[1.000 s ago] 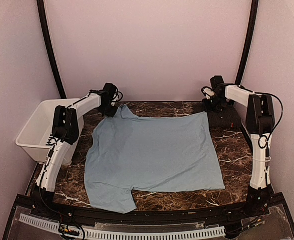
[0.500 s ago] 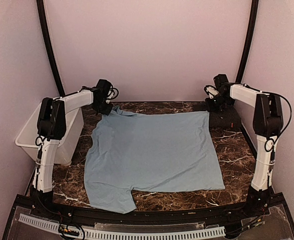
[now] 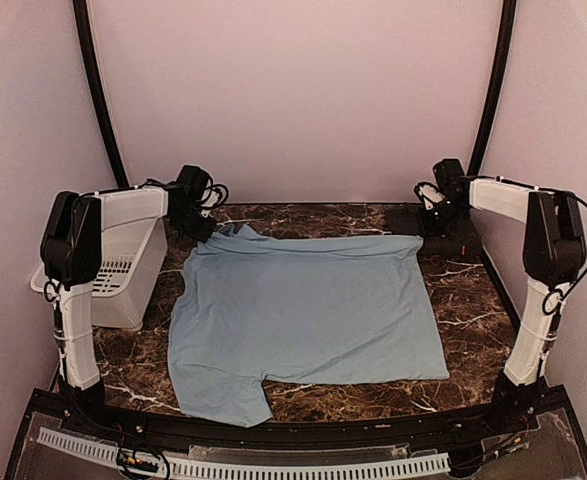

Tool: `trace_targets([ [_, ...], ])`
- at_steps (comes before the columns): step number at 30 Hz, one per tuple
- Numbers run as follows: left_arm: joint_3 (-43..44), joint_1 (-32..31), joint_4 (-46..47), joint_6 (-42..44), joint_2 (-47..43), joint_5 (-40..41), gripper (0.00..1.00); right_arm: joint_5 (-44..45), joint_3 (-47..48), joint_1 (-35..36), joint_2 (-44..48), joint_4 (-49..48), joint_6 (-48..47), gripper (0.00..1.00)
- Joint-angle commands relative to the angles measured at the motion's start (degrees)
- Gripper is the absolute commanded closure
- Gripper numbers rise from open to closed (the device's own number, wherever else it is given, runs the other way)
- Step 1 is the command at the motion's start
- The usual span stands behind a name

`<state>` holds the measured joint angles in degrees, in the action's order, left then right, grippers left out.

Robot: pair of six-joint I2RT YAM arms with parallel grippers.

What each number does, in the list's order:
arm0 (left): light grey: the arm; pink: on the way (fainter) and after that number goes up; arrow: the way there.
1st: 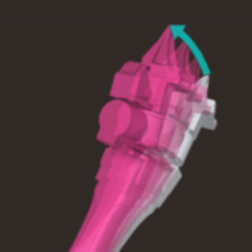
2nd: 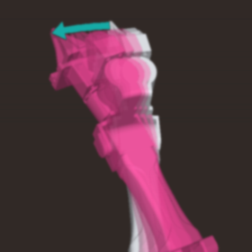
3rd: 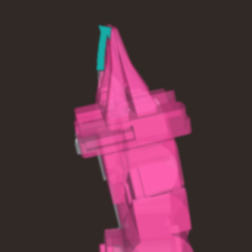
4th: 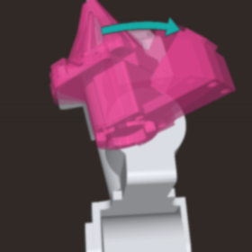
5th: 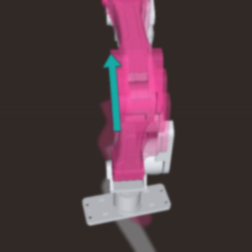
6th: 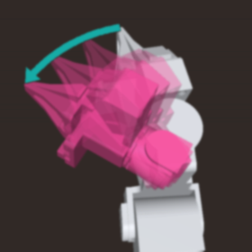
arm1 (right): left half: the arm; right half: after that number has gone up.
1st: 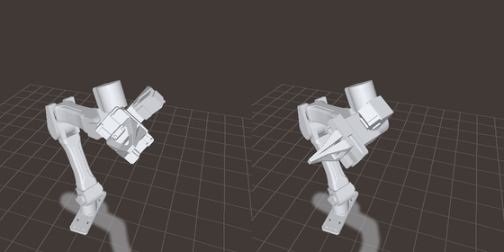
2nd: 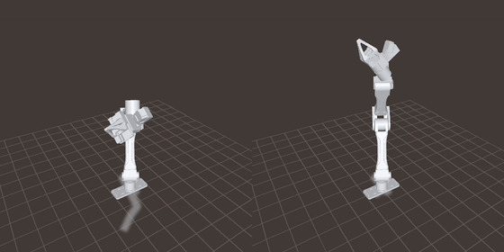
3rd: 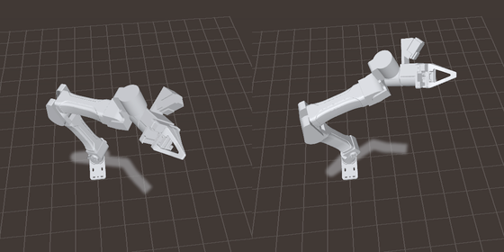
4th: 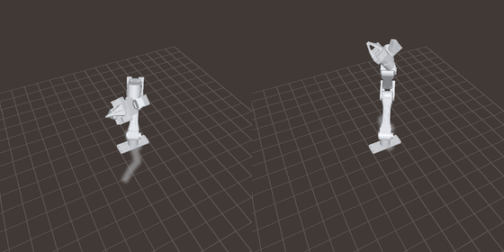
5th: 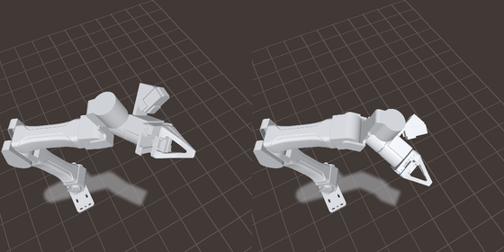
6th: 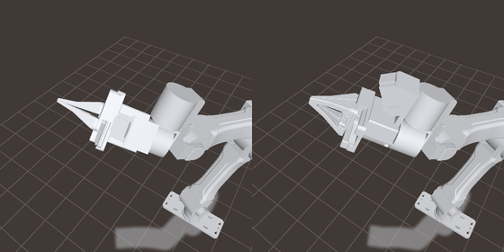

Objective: Fold and stack the mixed laundry pile
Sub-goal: Fold the flattened T-shirt at the center of the board.

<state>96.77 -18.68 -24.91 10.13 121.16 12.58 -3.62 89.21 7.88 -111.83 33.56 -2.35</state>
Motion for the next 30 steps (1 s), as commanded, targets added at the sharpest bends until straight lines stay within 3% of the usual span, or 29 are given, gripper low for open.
trace_targets([
  [1, -8.0, -0.7, 3.0, 0.5, -7.7, -1.8, 1.0, 0.8, -3.2, 0.6, 3.1, -1.7, 2.3, 1.0],
  [9, -17.5, -3.5, 2.7, 0.3, -12.8, -3.2, 1.0, 2.8, -10.8, 2.0, 5.9, -2.2, 5.4, 1.0],
  [30, -21.3, -4.9, -1.7, -0.5, -14.5, 9.2, 1.0, 9.5, -16.1, 3.8, 9.3, -1.7, 7.3, 1.0],
])
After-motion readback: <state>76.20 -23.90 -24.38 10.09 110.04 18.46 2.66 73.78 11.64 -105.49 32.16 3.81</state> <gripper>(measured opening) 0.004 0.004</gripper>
